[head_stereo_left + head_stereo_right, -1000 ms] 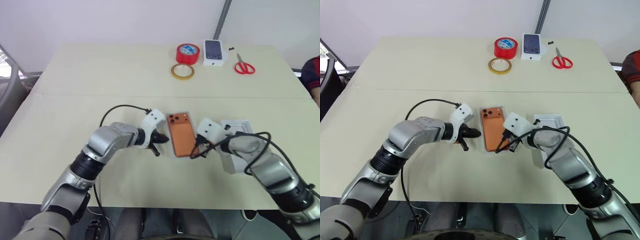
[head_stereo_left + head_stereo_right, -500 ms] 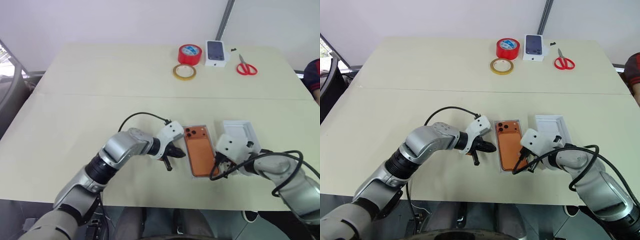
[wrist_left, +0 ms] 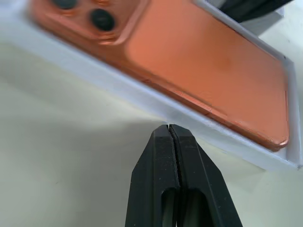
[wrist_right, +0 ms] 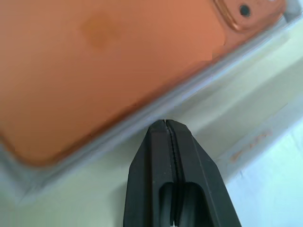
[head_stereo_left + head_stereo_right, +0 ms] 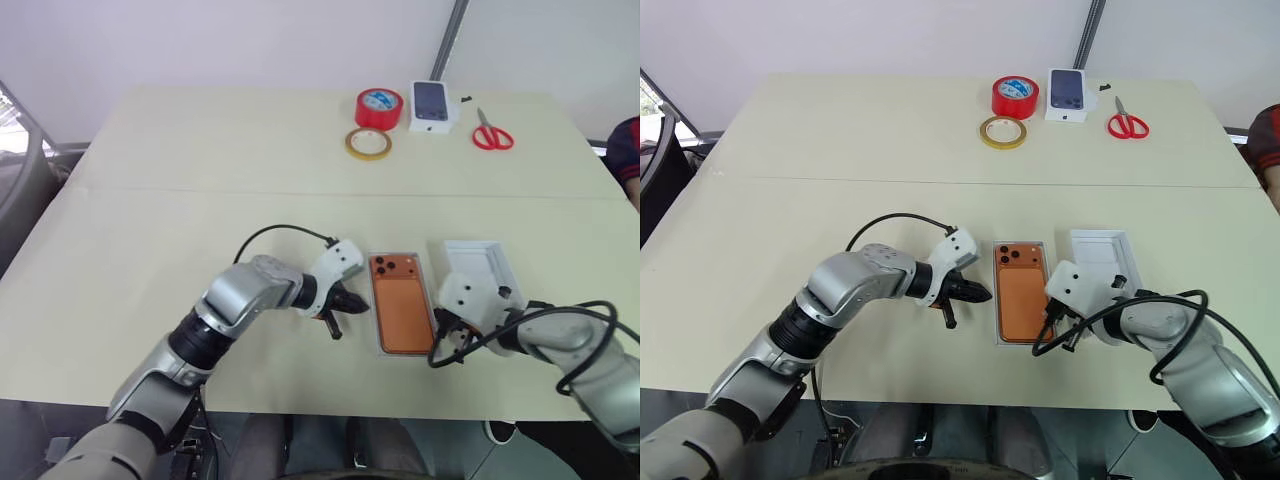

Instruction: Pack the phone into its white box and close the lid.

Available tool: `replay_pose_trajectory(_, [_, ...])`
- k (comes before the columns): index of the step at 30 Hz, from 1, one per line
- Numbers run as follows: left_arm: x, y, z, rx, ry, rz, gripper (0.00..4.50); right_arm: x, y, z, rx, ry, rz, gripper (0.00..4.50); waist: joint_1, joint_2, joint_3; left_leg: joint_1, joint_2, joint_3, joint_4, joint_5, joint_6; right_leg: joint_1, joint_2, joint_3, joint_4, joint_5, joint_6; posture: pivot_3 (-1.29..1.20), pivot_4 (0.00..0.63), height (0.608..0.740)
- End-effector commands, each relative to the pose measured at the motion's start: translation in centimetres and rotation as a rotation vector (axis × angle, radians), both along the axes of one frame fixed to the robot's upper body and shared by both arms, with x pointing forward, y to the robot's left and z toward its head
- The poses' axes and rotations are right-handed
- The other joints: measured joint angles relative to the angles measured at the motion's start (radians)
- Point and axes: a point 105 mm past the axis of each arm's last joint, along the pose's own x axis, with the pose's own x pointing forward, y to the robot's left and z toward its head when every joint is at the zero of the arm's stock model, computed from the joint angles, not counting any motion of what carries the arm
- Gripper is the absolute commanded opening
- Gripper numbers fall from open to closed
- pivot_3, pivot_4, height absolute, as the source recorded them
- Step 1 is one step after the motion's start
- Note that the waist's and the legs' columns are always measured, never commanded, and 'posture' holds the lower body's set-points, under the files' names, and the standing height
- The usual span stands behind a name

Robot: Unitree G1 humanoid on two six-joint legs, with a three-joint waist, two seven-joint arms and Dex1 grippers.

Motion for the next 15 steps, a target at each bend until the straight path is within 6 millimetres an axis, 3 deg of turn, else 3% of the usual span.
replay_pose_trajectory(1, [0.2,1.3,2.3,-0.074,-0.061,0.021,0.04,-0.1,0.2,3.9,0.088,-0.077,0.011,0.0,-0.003,0.0,0.0,0.0,0.0,0.0,0.0,0.0,0.0,0.0,0.0,0.0,0.0,0.0,0.0,0.0,0.15,0.74])
replay_pose_trajectory(5, [0.9,2.6,4.3,-0.157,-0.158,0.047,0.04,0.2,0.5,4.9,0.223,-0.029,-0.05,0.0,0.001,0.0,0.0,0.0,0.0,0.0,0.0,0.0,0.0,0.0,0.0,0.0,0.0,0.0,0.0,0.0,0.15,0.74])
replay_pose_trajectory(8, [0.6,3.8,5.4,-0.18,-0.329,-0.023,0.0,1.6,-0.5,4.4,0.312,0.023,-0.24,0.86,0.0,0.0,0.0,0.0,0.0,0.0,0.0,0.0,0.0,0.0,0.0,0.0,0.0,0.0,0.0,0.0,0.15,0.74])
replay_pose_trajectory(12, [-0.3,5.3,5.1,-0.144,-0.406,-0.113,0.0,2.0,-1.6,3.4,0.331,0.08,-0.4,2.81,0.004,0.001,0.0,0.0,0.0,0.0,0.0,0.0,0.0,0.0,-0.001,0.0,0.0,0.0,0.0,0.0,0.15,0.74])
replay_pose_trajectory(15, [-1.2,5.9,4.9,-0.129,-0.422,-0.183,0.0,2.4,-2.4,2.7,0.351,0.107,-0.468,2.81,0.004,0.001,0.0,-0.001,0.0,0.001,0.0,-0.001,0.002,0.0,-0.002,0.0,0.0,0.0,0.0,0.0,0.15,0.74])
